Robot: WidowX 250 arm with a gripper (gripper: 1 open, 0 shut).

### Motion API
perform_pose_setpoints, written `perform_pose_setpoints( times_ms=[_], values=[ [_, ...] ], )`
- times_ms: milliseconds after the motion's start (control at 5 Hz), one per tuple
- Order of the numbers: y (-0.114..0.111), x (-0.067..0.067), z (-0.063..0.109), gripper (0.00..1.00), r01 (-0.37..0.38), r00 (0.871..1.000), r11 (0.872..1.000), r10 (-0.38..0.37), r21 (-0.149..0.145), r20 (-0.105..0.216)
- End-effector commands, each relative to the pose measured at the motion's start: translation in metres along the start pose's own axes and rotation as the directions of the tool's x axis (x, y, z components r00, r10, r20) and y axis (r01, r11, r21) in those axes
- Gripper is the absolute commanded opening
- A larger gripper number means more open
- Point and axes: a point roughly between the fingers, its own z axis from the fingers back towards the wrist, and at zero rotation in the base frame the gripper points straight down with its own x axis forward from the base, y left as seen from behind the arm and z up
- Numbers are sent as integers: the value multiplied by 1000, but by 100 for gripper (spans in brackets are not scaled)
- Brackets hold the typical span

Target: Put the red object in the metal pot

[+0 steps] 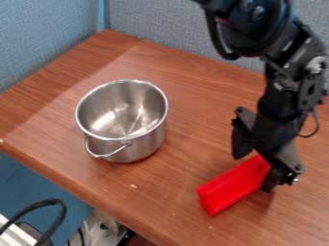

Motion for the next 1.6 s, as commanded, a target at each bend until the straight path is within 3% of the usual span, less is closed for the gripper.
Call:
perform_pose_setpoints(
  times_ms=[0, 200, 400, 600, 800, 1000, 1200, 1400],
  values=[
    [10, -1, 8, 100, 38, 998, 999, -38, 0, 56],
    [7, -2, 7, 0, 20, 998, 1000, -20, -4, 64],
    [3, -4, 8, 0, 2, 998, 1000, -1, -14, 55],
    [3, -4, 21, 0, 13, 999, 999, -12, -36, 36],
    [7, -14, 46, 0, -33, 999, 997, 33, -65, 2],
    [20, -19, 81, 0, -100, 995, 993, 99, -69, -6],
    [49, -17, 109, 0, -108, 994, 993, 109, -47, 5],
    [80, -12, 126, 0, -146, 989, 988, 146, -55, -10]
  ],
)
